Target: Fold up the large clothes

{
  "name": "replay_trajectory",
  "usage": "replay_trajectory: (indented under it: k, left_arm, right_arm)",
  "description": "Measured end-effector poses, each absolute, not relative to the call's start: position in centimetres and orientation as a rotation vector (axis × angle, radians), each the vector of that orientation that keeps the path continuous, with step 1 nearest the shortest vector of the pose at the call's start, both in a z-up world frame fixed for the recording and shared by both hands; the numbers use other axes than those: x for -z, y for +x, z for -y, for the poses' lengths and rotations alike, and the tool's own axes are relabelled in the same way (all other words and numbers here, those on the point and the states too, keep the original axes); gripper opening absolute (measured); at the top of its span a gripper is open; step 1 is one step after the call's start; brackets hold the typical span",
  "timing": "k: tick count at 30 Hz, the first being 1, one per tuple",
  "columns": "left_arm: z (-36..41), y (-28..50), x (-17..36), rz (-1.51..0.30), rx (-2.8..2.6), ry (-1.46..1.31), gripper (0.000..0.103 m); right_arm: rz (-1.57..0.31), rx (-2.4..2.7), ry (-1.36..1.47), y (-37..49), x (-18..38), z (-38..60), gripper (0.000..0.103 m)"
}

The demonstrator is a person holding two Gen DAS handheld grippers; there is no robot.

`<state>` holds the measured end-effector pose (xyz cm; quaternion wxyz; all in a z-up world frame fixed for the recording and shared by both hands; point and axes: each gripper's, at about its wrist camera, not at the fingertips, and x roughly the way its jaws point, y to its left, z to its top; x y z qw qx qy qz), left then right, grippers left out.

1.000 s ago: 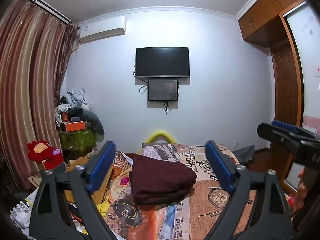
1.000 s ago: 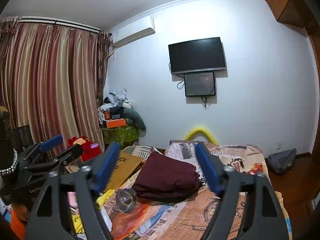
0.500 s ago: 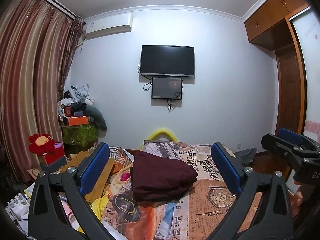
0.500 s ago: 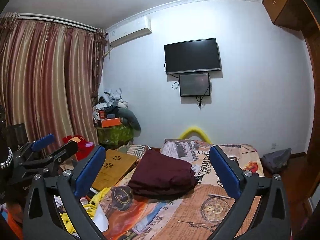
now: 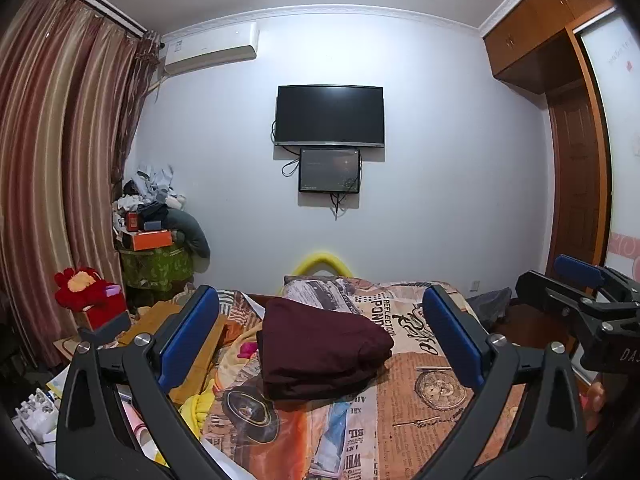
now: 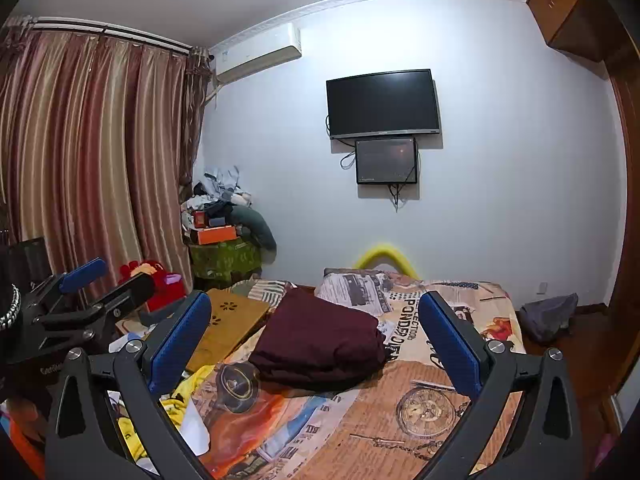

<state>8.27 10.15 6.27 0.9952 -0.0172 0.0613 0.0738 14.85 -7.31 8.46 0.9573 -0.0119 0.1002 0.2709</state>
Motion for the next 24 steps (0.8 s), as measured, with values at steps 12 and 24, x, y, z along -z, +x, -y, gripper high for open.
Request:
replay_trajectory:
  k: [12,24]
  left_arm:
    - [-9.0,8.4,-5.8,-0.127,-0.152,0.015,0.102]
    - [-8.8,8.5,-5.6,-0.133,-0.154,0.001,0.102]
  right_arm:
    - [-0.213,-0.539,-0.034,14.7,-8.8,7.6,0.103]
    - [-0.218,-0.53,-0.034,14.6,-8.9,7.8,0.103]
